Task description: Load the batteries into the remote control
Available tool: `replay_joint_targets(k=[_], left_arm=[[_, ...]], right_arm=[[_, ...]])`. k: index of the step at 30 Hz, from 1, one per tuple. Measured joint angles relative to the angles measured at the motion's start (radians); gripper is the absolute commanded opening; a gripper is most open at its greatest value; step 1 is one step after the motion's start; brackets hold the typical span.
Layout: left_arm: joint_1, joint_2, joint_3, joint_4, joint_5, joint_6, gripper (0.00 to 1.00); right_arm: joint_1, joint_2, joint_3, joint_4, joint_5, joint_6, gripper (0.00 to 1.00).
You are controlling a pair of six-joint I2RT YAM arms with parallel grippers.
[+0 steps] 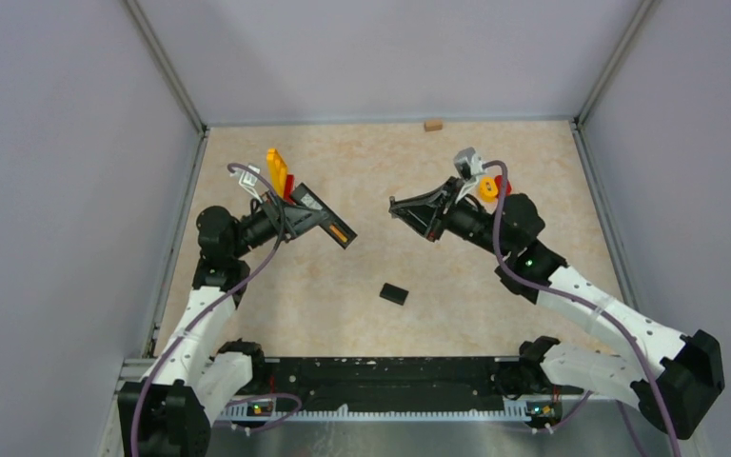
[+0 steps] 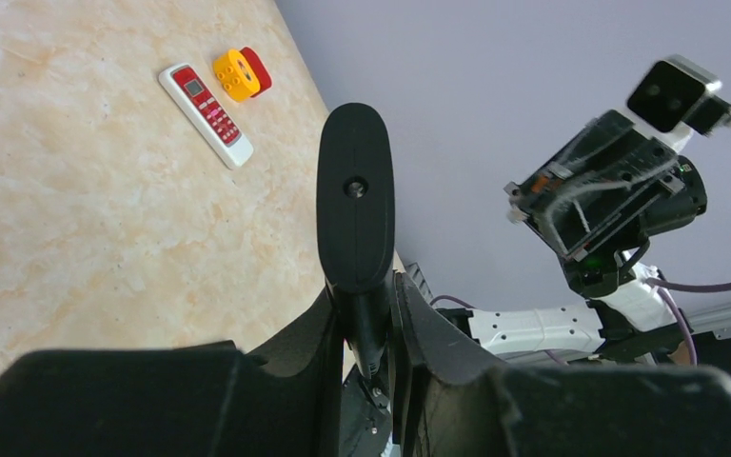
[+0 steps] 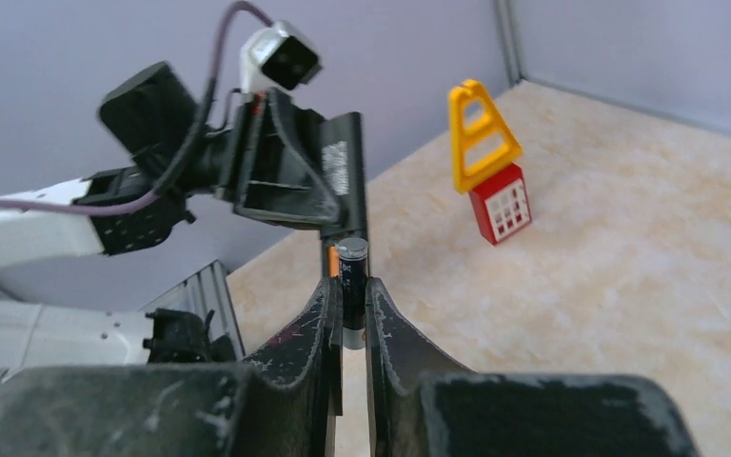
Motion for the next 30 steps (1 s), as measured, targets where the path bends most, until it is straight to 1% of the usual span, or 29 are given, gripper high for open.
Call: replay_joint_targets(k=[6,9,12,22,27,30], left_arm=[[0.000,0.012,0.000,0.005,0.013,-0.013,0.00],[-0.001,0.020,0.000,0.015,0.016,-0.024,0.00],[-0.002,0.024,0.000,0.026,0.017,-0.028,0.00],[-0.002,0.024,0.000,0.050,0.019,-0.031,0.00],[-0.002,0.024,0.000,0.064,0.019,-0.032,0.00],[-0.002,0.024,0.000,0.071,0.019,-0.037,0.00]], right_arm=[[0.049,-0.017,-0.023,0.138,-0.144,-0.103,0.00],[0.091,-0.018,-0.038,0.185,-0.182,-0.165,0.00],[0.128,-0.018,-0.040,0.189,-0.204,-0.229,0.00],[0.179,-0.018,-0.040,0.174,-0.199,-0.418,0.00],[0.185,-0.018,-0.040,0.154,-0.167,-0.460,0.00],[0.185,-0.018,-0.040,0.138,-0.130,-0.454,0.00]])
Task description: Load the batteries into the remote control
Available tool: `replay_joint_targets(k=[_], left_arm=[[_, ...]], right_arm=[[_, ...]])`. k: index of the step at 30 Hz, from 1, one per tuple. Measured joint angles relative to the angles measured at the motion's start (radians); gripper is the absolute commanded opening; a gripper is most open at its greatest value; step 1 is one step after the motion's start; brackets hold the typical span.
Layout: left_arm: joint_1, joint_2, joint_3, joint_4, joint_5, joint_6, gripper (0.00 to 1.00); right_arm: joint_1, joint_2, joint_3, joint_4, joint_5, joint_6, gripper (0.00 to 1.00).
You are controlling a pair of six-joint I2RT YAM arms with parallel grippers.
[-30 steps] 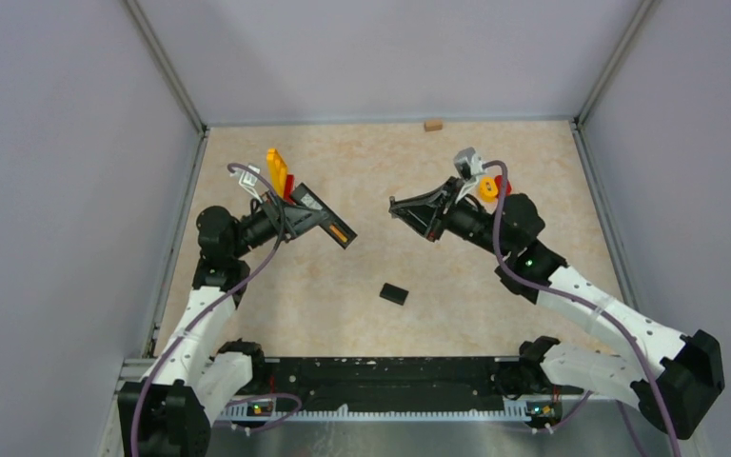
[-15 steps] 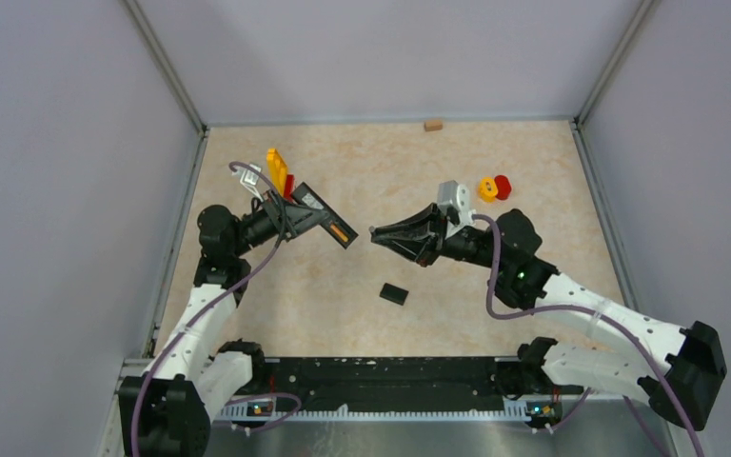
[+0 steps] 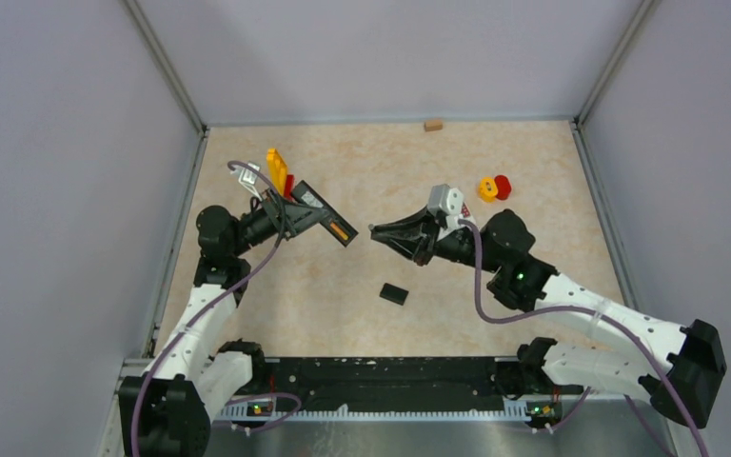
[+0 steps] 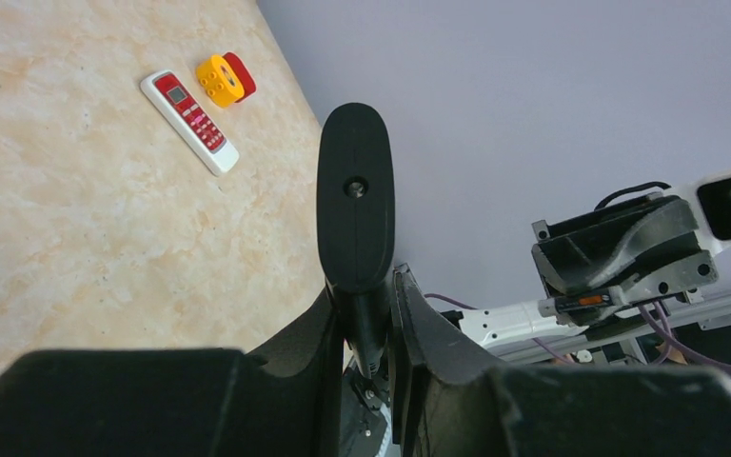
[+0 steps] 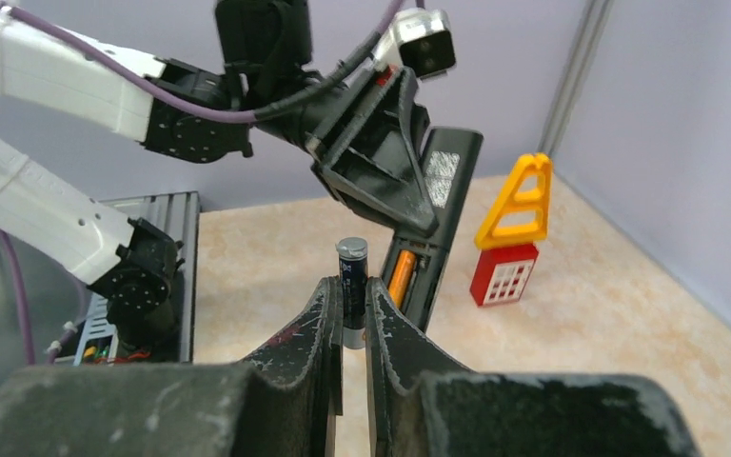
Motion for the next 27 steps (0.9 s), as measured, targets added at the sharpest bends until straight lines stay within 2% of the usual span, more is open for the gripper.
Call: replay_joint_targets(k=[3,8,11,18,27], left_arm=[[0.000,0.000,0.000,0.005,0.000,-0.013,0.00],[0.000,0.008,0.000,0.007,0.000,-0.043,0.00],[0.000,0.022,0.001,0.004,0.000,-0.060,0.00],[-0.001,0.053,0.002,-0.028,0.001,-0.073,0.00],[-0.013,0.129,0.002,-0.100,0.026,-0.068,0.00]], right_arm=[[0.001,0.014,0.045,-0.104,0.060,0.060,0.00],[0.002,0.166,0.392,-0.464,0.210,0.203,0.00],[0.002,0.233,0.532,-0.600,0.275,0.259,0.00],[0.002,0.301,0.568,-0.852,0.324,0.290,0.00],[0.037,0.444,0.657,-1.020,0.350,0.251,0.00]])
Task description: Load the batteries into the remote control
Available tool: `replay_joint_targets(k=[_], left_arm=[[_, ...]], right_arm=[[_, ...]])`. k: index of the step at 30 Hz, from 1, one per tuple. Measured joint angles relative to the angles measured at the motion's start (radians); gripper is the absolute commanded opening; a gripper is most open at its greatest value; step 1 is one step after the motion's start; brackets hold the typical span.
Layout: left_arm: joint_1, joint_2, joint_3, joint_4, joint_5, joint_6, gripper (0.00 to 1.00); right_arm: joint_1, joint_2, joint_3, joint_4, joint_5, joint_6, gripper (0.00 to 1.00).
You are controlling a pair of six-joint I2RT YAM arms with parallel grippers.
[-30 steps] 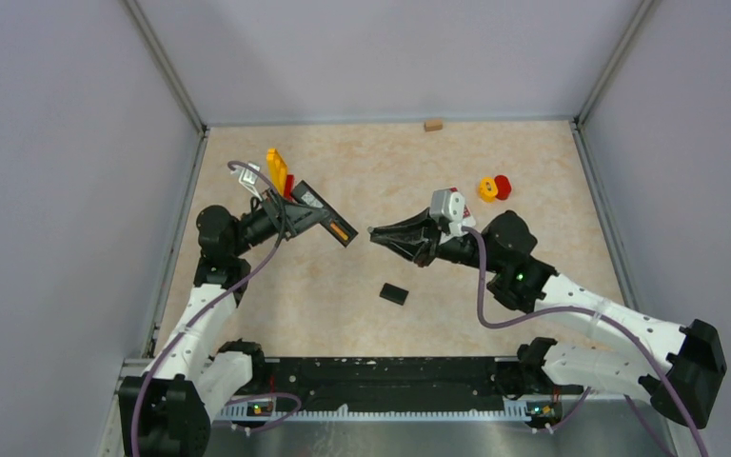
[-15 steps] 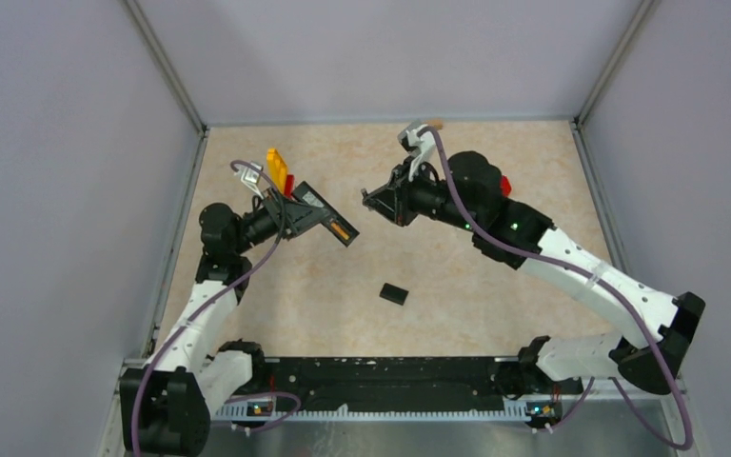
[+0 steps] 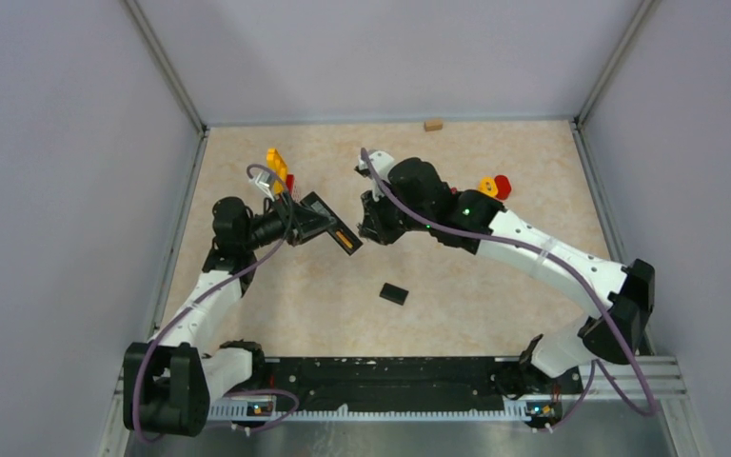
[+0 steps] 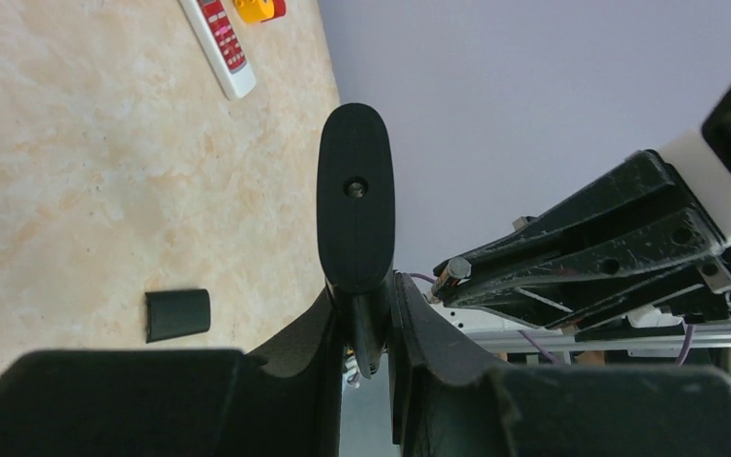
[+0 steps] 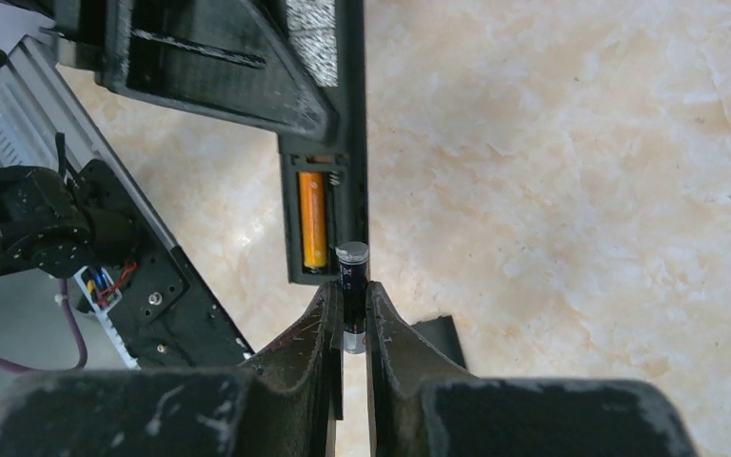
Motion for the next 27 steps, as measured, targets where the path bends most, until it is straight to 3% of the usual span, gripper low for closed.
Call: replay_joint_targets(k=[11,27], left_arm=[[-0.015,0.035,0.001,-0.015,0.021,0.024,0.00],[-0.016,0.035,0.008,-0.019,0.022,0.037,0.00]], right_arm=[[0.079,0.152,0.180,-0.111,0.072,-0.069,0.00],[0.087,0.215,0.191,-0.153,0.094,-0.114,0.03]])
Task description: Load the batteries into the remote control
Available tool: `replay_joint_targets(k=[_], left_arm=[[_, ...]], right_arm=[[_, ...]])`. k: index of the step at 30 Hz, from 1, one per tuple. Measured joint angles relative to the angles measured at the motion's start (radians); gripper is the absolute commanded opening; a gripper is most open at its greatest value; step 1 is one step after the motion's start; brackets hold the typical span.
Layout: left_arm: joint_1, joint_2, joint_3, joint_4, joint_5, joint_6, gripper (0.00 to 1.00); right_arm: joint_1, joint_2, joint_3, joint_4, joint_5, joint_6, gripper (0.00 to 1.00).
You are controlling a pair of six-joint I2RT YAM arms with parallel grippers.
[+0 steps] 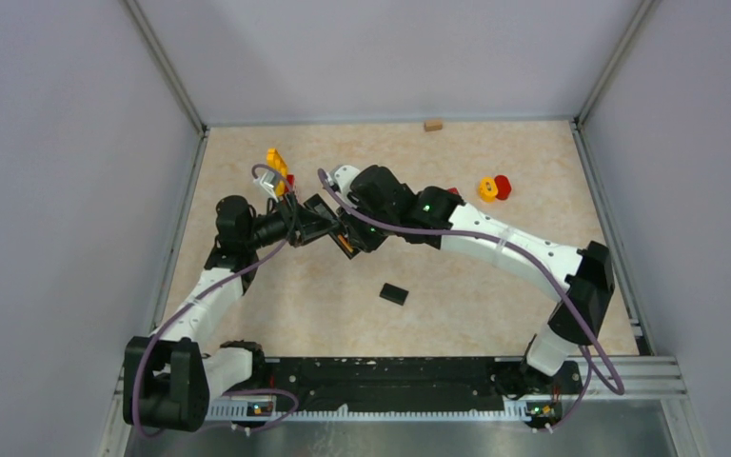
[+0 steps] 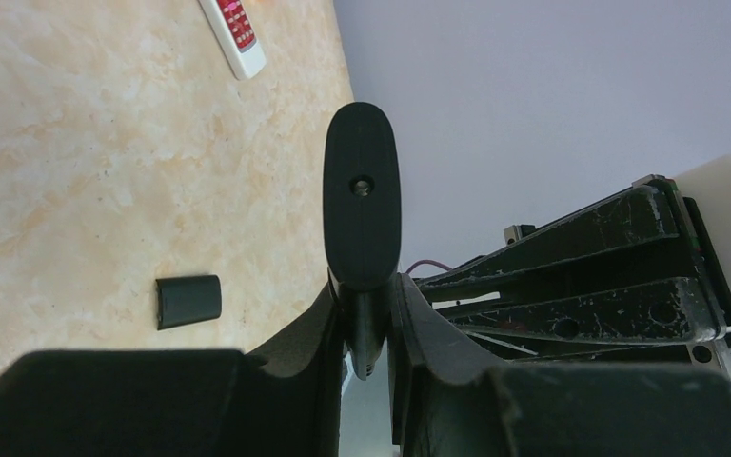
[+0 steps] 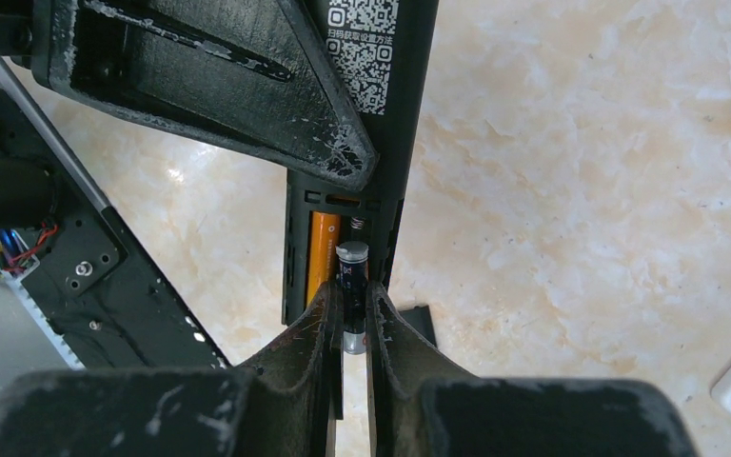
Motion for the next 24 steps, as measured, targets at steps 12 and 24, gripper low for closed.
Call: replay_joint_targets(k=[12,24], left_arm=[[0.000,0.006,0.000,-0.022,-0.001,0.008,0.00],[0.000,0.006,0.000,-0.032,-0.003,0.008,0.00]], right_arm=[[0.000,0.012,0.002,-0.002,-0.004,-0.004,0.13],[0.000,0.023,0.014,-0.015,-0.006,0.014,0.17]])
